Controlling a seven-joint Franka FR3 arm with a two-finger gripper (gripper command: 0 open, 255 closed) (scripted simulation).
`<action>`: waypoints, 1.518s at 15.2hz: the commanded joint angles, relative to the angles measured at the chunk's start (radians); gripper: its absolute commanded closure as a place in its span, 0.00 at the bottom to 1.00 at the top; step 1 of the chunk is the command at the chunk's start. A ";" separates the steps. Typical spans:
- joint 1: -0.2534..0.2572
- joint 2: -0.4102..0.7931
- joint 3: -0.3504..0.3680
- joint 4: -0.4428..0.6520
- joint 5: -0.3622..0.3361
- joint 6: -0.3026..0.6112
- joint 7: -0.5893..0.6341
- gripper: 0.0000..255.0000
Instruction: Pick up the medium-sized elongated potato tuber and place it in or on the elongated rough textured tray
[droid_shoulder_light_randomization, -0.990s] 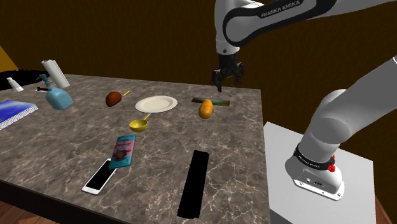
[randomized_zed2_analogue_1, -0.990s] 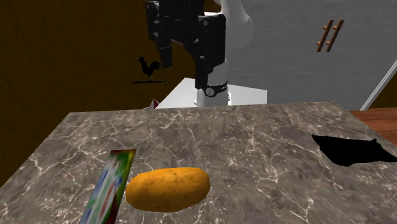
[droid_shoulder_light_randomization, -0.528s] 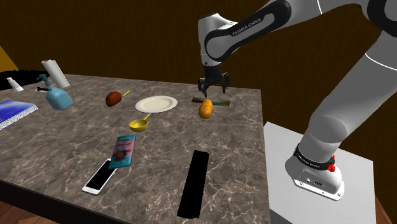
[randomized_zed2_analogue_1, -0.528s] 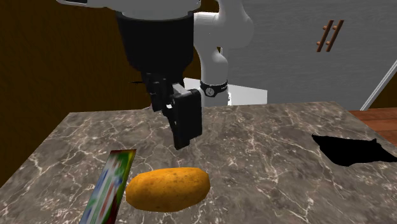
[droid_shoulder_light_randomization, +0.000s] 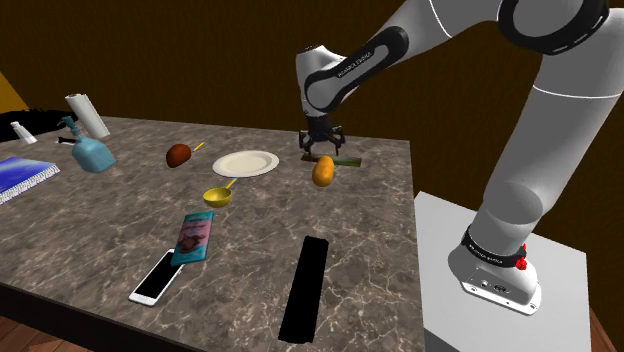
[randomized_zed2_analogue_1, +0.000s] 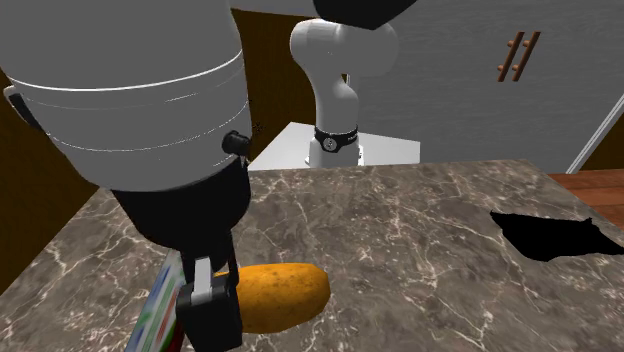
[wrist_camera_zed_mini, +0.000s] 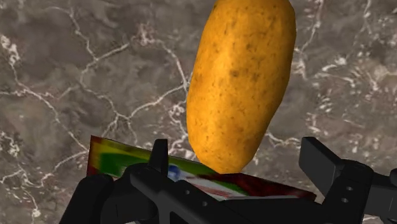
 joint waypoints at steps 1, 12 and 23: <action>-0.001 0.020 -0.002 -0.005 -0.008 0.025 0.012 0.00; -0.002 0.057 -0.006 -0.041 -0.024 0.096 0.023 0.00; -0.002 0.058 -0.007 -0.040 -0.025 0.096 0.023 1.00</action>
